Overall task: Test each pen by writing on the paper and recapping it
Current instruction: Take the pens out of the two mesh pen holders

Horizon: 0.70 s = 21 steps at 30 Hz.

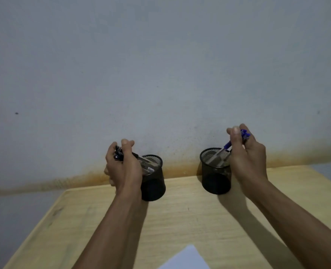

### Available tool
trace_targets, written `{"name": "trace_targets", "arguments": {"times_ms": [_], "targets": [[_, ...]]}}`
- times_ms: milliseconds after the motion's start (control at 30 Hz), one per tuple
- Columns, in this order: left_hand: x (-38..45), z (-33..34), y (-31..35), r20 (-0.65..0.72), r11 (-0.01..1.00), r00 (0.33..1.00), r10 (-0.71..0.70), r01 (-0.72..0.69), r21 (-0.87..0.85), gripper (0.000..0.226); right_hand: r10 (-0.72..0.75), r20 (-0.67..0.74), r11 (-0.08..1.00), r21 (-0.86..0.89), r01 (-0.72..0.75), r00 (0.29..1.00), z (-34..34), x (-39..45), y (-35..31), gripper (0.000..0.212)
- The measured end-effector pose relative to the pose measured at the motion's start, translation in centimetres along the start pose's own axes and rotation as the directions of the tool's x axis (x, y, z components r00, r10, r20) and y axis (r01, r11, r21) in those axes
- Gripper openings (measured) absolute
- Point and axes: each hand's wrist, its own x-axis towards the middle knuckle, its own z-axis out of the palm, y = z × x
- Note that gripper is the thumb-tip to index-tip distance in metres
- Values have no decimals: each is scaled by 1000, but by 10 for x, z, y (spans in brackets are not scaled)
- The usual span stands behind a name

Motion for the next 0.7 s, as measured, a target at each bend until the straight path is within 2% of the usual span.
{"name": "trace_targets", "arguments": {"times_ms": [67,167,233,300,367,533,567,633,700], "targets": [[-6,-6,21,-14,988,999,46,-47,-145,40,24,-55,997,74,-20,998,-5,-3,-23,52],[-17,-15,49,-86,945,993,81,-104,-311,33,71,-110,961,275,-39,991,-12,-7,-57,34],[-26,-24,65,-97,914,994,46,-81,-397,32,110,-105,898,436,-54,988,-18,-12,-75,28],[-34,-35,74,-36,836,999,-7,-14,-549,31,130,-73,835,545,-70,989,-23,-20,-86,25],[-42,-46,75,36,766,998,-53,64,-640,27,151,-48,823,559,-99,987,-28,-30,-90,23],[-71,-66,40,33,786,985,-171,157,-598,8,220,-78,821,553,-141,972,-38,-54,-55,11],[-75,-68,30,20,795,984,-178,156,-586,8,226,-104,846,514,-142,969,-39,-58,-42,12],[-79,-72,10,-30,840,984,-175,133,-525,27,229,-146,902,404,-153,963,-42,-66,-13,20],[-81,-74,-7,-60,897,987,-146,107,-429,35,244,-197,944,272,-187,950,-45,-71,10,27]]}}
